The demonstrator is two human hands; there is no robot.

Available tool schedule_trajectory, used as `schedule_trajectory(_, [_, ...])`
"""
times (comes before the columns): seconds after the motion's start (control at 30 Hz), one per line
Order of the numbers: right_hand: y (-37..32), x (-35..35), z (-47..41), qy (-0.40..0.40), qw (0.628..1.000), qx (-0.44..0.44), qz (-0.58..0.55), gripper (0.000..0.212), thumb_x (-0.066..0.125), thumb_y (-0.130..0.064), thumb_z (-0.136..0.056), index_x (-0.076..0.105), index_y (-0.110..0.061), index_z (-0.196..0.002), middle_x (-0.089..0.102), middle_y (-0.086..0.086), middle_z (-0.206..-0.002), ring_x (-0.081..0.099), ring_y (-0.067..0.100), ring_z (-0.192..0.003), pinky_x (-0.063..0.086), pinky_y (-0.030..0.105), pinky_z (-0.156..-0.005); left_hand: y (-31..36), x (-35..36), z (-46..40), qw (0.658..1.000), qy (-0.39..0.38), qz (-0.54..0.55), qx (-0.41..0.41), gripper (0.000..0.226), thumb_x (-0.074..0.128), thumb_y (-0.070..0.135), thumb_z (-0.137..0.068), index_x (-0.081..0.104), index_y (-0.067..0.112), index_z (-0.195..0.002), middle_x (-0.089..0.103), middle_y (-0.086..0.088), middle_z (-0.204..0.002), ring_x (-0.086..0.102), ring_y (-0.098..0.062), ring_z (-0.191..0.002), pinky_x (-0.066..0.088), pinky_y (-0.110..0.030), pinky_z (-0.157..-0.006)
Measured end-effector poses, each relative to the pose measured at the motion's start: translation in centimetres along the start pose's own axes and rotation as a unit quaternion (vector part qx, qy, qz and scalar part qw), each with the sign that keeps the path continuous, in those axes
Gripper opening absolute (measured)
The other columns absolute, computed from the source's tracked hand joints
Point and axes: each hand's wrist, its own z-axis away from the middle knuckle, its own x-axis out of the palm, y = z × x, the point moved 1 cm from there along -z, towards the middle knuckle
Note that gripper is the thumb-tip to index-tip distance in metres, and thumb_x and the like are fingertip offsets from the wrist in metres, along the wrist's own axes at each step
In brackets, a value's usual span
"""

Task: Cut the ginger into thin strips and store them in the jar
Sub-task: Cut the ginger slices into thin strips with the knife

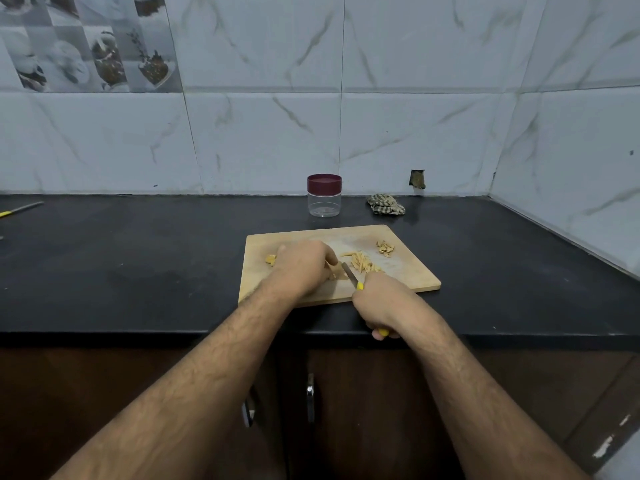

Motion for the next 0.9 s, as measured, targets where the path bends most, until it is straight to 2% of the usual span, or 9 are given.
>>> schedule_trajectory(0.17, [-0.1, 0.1, 1.1, 0.022, 0.999, 0.0, 0.048, 0.017, 0.039, -0.013, -0.092, 0.05, -0.015, -0.104, 0.063, 0.003, -0.084, 0.061, 0.016, -0.045, 0.042, 0.026, -0.05, -0.6, 0.2, 0.0, 1.0, 0.014, 0.013, -0.021, 0.021, 0.069, 0.029, -0.089, 0.073, 0.031, -0.11, 0.071, 0.01, -0.11, 0.062, -0.016, -0.109, 0.046, -0.038, -0.099])
schedule_trajectory(0.27, [-0.1, 0.4, 1.3, 0.047, 0.996, -0.01, 0.077, 0.021, 0.04, -0.014, -0.09, 0.051, -0.016, -0.107, 0.06, 0.001, -0.088, 0.065, 0.022, -0.068, 0.041, 0.029, -0.056, -0.4, 0.4, -0.1, 1.0, -0.004, 0.008, -0.015, 0.014, 0.068, 0.03, -0.089, 0.077, 0.032, -0.1, 0.072, 0.012, -0.109, 0.062, -0.015, -0.107, 0.047, -0.038, -0.098])
schedule_trajectory(0.37, [-0.2, 0.5, 1.4, 0.062, 0.993, -0.015, 0.097, 0.031, 0.04, -0.016, -0.093, 0.054, -0.015, -0.12, 0.057, 0.001, -0.097, 0.058, 0.024, -0.086, 0.042, 0.032, -0.069, -0.2, 0.6, -0.3, 1.0, -0.004, 0.018, -0.014, 0.011, 0.069, 0.031, -0.088, 0.078, 0.033, -0.095, 0.072, 0.012, -0.106, 0.061, -0.015, -0.106, 0.047, -0.039, -0.097])
schedule_trajectory(0.43, [-0.4, 0.6, 1.5, 0.068, 0.992, -0.017, 0.102, 0.031, 0.041, -0.019, -0.095, 0.055, -0.015, -0.123, 0.058, 0.003, -0.103, 0.053, 0.024, -0.088, 0.041, 0.033, -0.072, -0.2, 0.9, -0.4, 0.999, 0.007, 0.027, -0.018, 0.01, 0.07, 0.031, -0.087, 0.078, 0.033, -0.092, 0.072, 0.013, -0.105, 0.061, -0.014, -0.105, 0.048, -0.039, -0.096])
schedule_trajectory(0.6, [-0.5, 0.9, 1.5, 0.078, 0.991, -0.017, 0.112, 0.029, 0.041, -0.022, -0.097, 0.057, -0.014, -0.12, 0.052, 0.001, -0.097, 0.052, 0.022, -0.087, 0.04, 0.034, -0.073, -0.5, 1.7, -0.4, 0.998, 0.017, 0.061, -0.023, 0.014, 0.072, 0.035, -0.086, 0.078, 0.032, -0.098, 0.074, 0.012, -0.102, 0.064, -0.012, -0.097, 0.05, -0.038, -0.091])
schedule_trajectory(0.73, [-0.6, 0.9, 1.4, 0.077, 0.99, -0.009, 0.118, 0.029, 0.042, -0.023, -0.097, 0.057, -0.014, -0.121, 0.053, 0.002, -0.098, 0.053, 0.023, -0.088, 0.04, 0.034, -0.073, -0.7, 1.8, -0.4, 0.998, 0.005, 0.066, -0.015, 0.017, 0.069, 0.033, -0.089, 0.076, 0.034, -0.104, 0.073, 0.013, -0.108, 0.064, -0.013, -0.102, 0.049, -0.038, -0.094])
schedule_trajectory(0.9, [-0.9, 0.9, 1.4, 0.079, 0.99, -0.006, 0.119, 0.028, 0.042, -0.023, -0.097, 0.057, -0.015, -0.12, 0.052, 0.001, -0.097, 0.052, 0.023, -0.087, 0.04, 0.034, -0.072, -0.5, 1.4, -0.4, 0.997, -0.005, 0.069, -0.022, 0.02, 0.069, 0.031, -0.089, 0.075, 0.036, -0.108, 0.071, 0.016, -0.114, 0.063, -0.01, -0.106, 0.051, -0.032, -0.093])
